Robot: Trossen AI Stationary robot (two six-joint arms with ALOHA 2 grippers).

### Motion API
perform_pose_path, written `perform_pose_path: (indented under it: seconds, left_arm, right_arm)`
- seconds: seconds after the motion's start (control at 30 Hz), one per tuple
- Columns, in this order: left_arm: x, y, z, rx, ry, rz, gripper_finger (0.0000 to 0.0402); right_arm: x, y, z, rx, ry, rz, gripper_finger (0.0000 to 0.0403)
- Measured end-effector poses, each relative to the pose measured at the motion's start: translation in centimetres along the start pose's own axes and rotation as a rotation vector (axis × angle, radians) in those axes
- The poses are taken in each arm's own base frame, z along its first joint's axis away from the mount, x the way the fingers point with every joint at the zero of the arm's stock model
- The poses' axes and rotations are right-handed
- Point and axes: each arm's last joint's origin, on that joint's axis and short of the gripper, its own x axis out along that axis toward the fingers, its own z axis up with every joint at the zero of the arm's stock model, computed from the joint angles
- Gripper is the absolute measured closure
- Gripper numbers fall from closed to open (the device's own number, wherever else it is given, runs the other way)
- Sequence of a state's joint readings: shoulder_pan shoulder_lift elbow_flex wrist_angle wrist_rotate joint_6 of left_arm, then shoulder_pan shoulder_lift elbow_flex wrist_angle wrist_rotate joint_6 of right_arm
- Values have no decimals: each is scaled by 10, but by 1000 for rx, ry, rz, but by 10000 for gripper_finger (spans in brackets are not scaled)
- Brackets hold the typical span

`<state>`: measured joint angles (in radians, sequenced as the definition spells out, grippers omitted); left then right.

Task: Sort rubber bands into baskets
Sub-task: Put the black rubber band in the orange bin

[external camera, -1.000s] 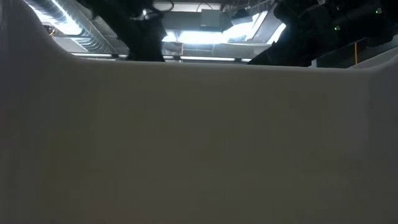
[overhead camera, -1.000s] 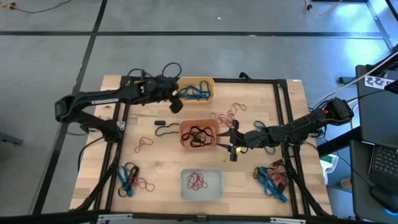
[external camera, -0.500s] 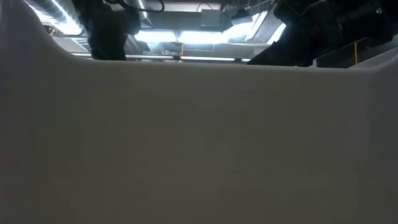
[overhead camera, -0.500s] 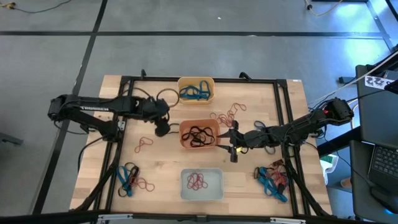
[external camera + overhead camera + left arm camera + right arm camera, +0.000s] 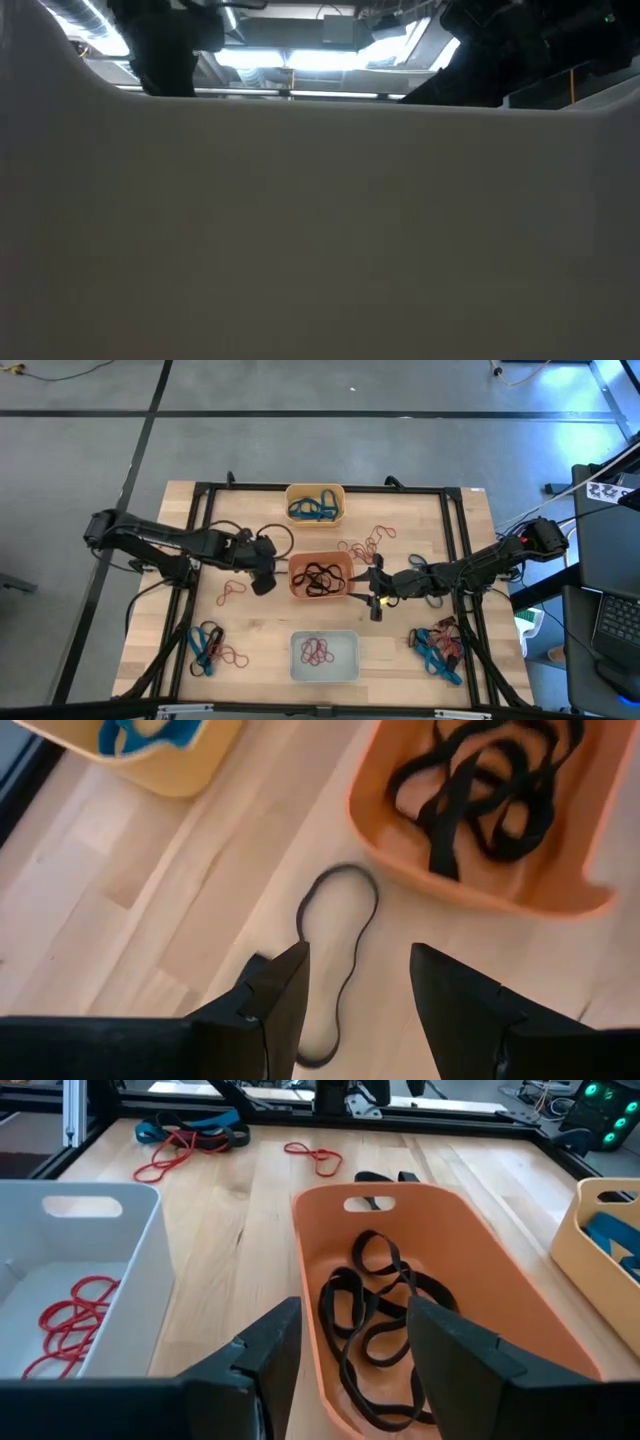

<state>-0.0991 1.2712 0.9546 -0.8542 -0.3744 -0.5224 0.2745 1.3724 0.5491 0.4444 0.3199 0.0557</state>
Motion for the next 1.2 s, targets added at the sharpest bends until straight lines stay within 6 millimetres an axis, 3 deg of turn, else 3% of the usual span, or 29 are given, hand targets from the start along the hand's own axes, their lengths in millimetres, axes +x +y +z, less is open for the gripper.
perform_pose_path:
  seconds: [0.3,0.63,0.93,1.2]
  left_arm:
    - [28,-14,-5,127,120,60,251]
    - [43,-12,-5,152,185,50,268]
    - [73,-7,-31,120,199,-1,271]
    - [88,-1,-53,125,221,10,271]
  right_arm:
    - [6,1,-8,-12,35,-2,221]
    - [8,2,-11,-16,47,-3,221]
    - [8,2,-11,-18,50,-3,221]
    - [8,2,-11,-17,49,-3,221]
